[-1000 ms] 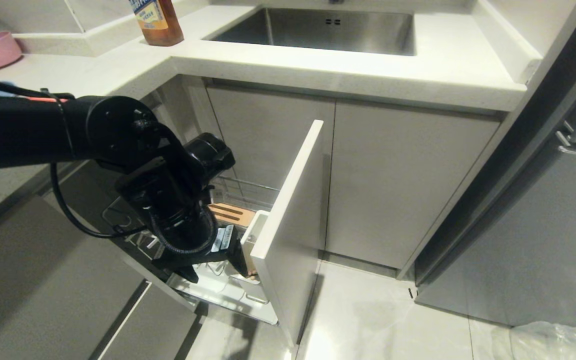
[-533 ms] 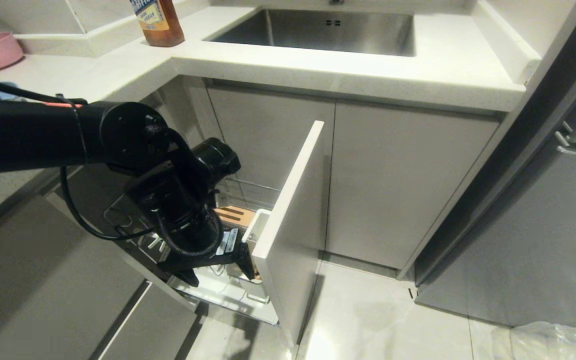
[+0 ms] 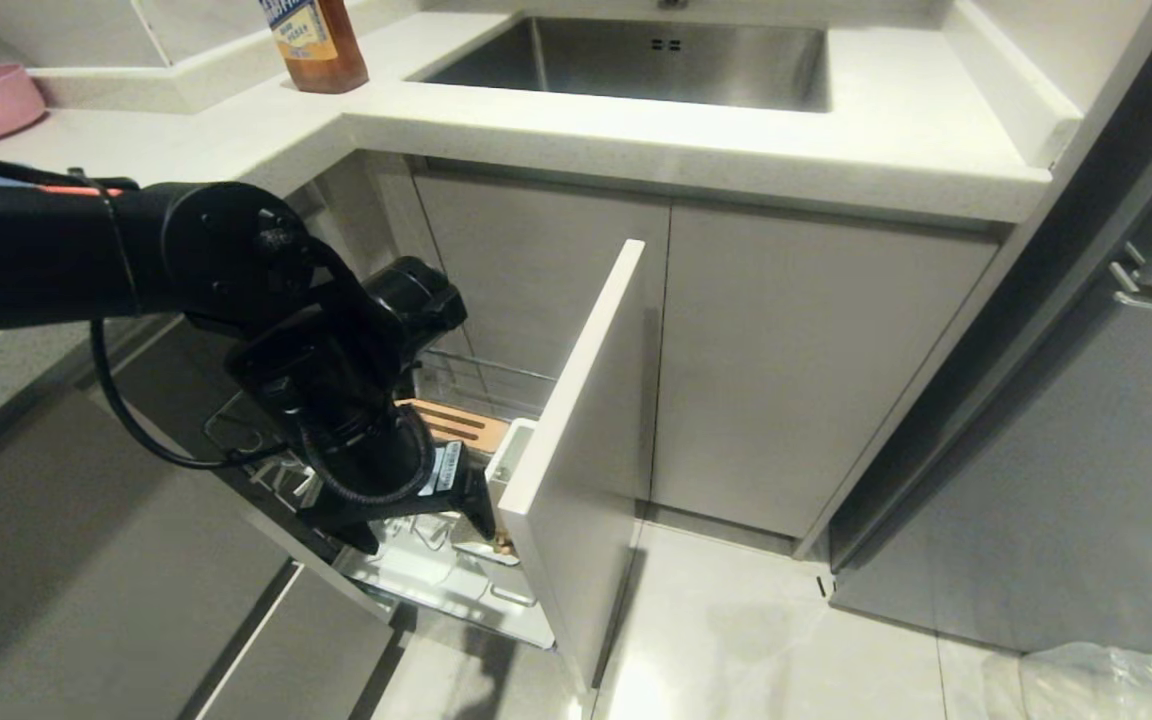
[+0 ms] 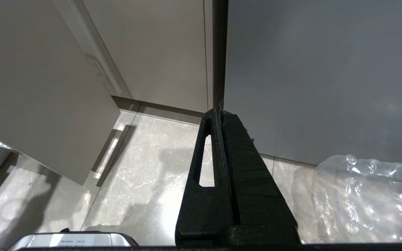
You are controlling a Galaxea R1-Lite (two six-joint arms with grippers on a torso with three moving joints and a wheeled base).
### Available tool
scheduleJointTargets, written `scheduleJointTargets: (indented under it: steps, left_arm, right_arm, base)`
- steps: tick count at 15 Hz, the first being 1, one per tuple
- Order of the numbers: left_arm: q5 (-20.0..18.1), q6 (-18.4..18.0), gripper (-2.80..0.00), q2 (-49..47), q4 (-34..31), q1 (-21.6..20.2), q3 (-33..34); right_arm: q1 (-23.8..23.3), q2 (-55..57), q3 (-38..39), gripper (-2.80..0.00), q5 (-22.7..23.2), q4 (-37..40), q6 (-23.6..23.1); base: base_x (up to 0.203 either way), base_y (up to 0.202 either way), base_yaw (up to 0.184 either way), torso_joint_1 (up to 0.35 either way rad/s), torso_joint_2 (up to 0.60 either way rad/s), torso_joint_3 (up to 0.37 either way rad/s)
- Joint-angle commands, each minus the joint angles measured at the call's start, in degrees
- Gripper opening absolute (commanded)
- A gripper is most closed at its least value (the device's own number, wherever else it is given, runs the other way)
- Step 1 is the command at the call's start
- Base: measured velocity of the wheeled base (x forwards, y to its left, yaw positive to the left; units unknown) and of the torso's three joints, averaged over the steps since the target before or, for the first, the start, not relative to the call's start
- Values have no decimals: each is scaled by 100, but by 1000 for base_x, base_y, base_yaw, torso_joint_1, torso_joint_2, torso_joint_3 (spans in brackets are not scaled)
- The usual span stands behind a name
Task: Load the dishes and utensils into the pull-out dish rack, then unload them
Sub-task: Take the chopsticks out of the cupboard
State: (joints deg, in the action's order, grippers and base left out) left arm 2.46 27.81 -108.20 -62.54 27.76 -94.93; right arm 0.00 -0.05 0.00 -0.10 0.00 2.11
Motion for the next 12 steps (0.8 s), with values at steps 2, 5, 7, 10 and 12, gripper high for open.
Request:
scheduleJointTargets:
  steps: [2,5,7,10,12]
  left_arm:
    - [-44,14,0,80,-39,10,-43]
    - [-139,39,0,80,-23,37,-91]
    - [-193,76,0,71,-48,28,-96]
    - [-211,76,0,7,-39,39,-96]
    - [-274,85,0,-98,-4,45,-96]
  right_arm:
    - [0,5,0,-280,1,0,0]
    - [0,5,0,-280,1,0,0]
    - [0,5,0,-280,1,0,0]
    - [0,5,0,-280,1,0,0]
    - [0,5,0,-280,1,0,0]
  base:
    - [0,0,0,0,0,0]
    - [0,0,0,0,0,0]
    - [0,0,0,0,0,0]
    - [0,0,0,0,0,0]
    - [0,0,0,0,0,0]
